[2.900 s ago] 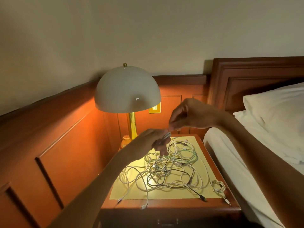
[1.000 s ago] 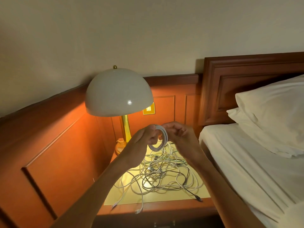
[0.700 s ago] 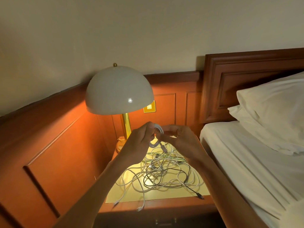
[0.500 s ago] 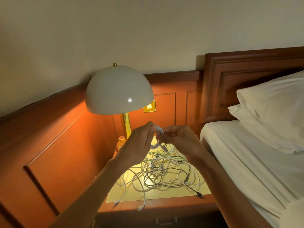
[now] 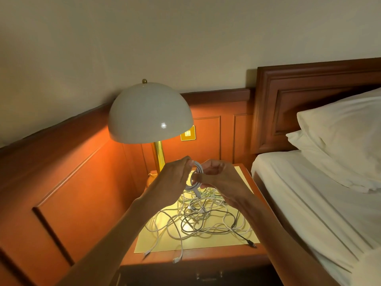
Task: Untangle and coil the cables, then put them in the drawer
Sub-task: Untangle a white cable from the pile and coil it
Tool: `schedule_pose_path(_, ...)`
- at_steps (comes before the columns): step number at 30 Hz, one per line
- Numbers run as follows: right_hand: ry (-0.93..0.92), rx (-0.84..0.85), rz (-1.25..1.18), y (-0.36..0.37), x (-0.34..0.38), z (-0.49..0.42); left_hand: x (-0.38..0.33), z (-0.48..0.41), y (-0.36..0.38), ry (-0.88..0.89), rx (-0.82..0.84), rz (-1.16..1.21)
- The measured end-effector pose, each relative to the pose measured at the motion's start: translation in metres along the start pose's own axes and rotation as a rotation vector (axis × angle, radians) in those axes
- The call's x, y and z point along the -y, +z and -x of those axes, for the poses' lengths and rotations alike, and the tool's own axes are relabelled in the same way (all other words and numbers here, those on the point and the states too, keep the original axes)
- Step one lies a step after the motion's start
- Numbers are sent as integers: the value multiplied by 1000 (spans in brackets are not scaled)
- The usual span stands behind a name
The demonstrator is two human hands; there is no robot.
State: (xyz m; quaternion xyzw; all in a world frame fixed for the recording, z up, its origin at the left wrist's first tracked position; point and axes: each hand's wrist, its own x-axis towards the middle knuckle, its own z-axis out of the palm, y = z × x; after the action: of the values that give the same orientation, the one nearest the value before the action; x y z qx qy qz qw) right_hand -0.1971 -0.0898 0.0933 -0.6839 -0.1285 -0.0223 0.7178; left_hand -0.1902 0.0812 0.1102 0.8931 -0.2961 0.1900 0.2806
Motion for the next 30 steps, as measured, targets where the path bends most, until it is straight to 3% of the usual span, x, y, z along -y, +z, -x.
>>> schedule_pose_path(7,101,129,-352,4,-3,2,2,-5,-3,24,-8,31)
schedule_pose_path(11,91,157,-342,1,-1,1,2,-5,-3,43,-9,1)
schedule_pose_path(20,-4,-146,-139,11,-10,8,-3,-5,-3,1,55,-80)
schedule_pose_path(26,-201,-389,77,19,-16,13,-3,-8,0,-62,-2,38)
schedule_pose_path(30,-551,-445,350,26,-23,12,-3,-10,-2,-66,-37,129)
